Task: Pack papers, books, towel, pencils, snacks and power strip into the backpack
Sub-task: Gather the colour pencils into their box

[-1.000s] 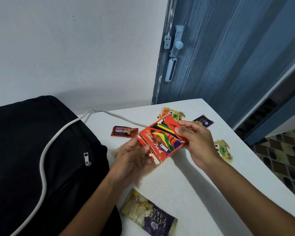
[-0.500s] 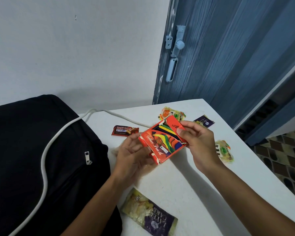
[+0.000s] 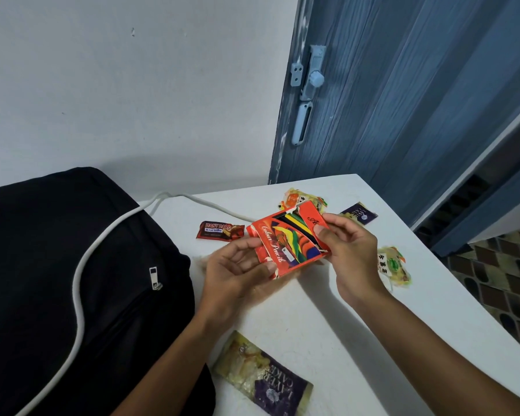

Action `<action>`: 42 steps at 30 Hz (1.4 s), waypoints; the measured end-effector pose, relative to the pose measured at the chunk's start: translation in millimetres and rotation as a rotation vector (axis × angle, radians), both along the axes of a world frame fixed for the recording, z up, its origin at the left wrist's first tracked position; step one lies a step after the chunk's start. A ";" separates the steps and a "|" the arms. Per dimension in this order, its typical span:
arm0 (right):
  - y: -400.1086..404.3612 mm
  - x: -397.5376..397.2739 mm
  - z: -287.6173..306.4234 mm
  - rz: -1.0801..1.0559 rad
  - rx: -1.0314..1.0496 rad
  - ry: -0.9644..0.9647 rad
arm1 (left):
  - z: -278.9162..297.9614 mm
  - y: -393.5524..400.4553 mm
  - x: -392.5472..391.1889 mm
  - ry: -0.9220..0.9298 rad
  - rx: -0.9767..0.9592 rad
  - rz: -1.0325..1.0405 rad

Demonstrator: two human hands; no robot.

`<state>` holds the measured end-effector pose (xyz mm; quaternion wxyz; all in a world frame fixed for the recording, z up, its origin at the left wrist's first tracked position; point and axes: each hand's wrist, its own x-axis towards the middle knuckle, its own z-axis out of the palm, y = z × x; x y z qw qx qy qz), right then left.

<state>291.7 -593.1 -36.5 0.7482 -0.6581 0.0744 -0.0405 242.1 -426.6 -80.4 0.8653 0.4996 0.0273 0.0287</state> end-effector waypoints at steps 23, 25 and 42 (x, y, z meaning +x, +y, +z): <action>9.9 -2.7 -2.2 -0.071 -0.010 -0.072 | -1.2 -0.8 3.6 0.125 -0.130 0.165; 11.9 -4.8 -2.0 -0.079 -0.049 -0.098 | -0.4 -3.1 2.8 0.151 -0.103 0.211; 16.4 -2.7 -9.1 -0.140 -0.149 -0.137 | 0.2 0.1 4.9 0.185 -0.124 0.152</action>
